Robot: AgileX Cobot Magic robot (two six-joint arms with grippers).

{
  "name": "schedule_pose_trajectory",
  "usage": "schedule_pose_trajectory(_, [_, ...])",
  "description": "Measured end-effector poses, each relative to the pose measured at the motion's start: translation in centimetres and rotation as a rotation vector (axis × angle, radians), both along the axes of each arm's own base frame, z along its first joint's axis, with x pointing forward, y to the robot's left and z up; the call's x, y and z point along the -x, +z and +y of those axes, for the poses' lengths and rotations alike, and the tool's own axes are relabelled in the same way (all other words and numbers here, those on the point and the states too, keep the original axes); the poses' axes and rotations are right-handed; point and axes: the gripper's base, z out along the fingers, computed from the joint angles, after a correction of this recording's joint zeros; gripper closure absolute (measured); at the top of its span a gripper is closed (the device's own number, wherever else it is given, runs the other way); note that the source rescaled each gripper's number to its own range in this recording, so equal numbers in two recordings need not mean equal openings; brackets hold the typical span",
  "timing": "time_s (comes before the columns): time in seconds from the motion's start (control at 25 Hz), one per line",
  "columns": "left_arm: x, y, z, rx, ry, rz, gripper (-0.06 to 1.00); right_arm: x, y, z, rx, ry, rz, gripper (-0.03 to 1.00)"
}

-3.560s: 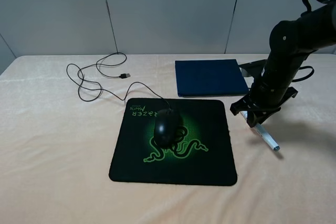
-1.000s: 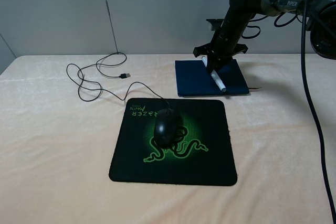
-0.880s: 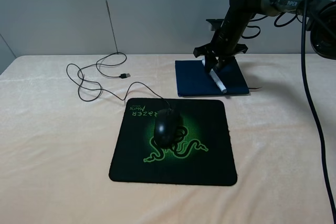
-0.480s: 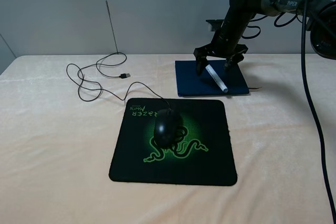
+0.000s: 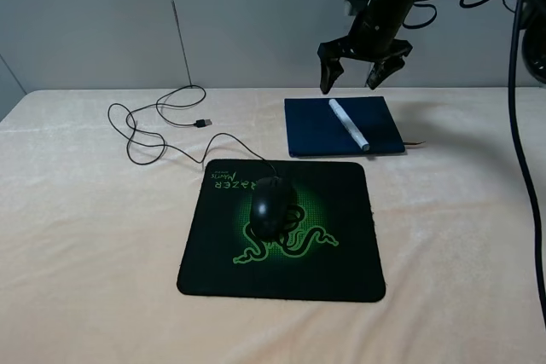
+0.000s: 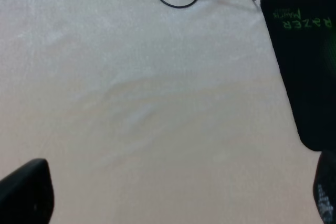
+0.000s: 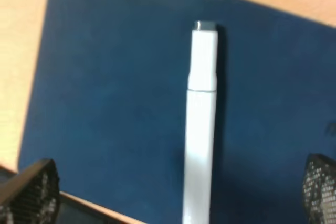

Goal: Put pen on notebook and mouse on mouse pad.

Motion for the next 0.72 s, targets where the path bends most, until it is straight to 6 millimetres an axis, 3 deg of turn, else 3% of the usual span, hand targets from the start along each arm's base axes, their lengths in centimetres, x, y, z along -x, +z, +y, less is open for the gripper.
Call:
schedule_pose_trajectory(0.24, [0.0, 0.0, 0.0, 0.0, 0.0, 0.0, -0.06, 1.8, 6.9, -0.5, -0.039, -0.011, -0.129, -0.03])
schedule_pose_trajectory(0.36, [0.0, 0.0, 0.0, 0.0, 0.0, 0.0, -0.06, 3.6, 10.1, -1.0, -0.054, -0.02, -0.169, -0.03])
schedule_pose_trajectory(0.72, [0.0, 0.0, 0.0, 0.0, 0.0, 0.0, -0.06, 11.3, 14.9, -3.0, -0.064, -0.042, -0.171, -0.03])
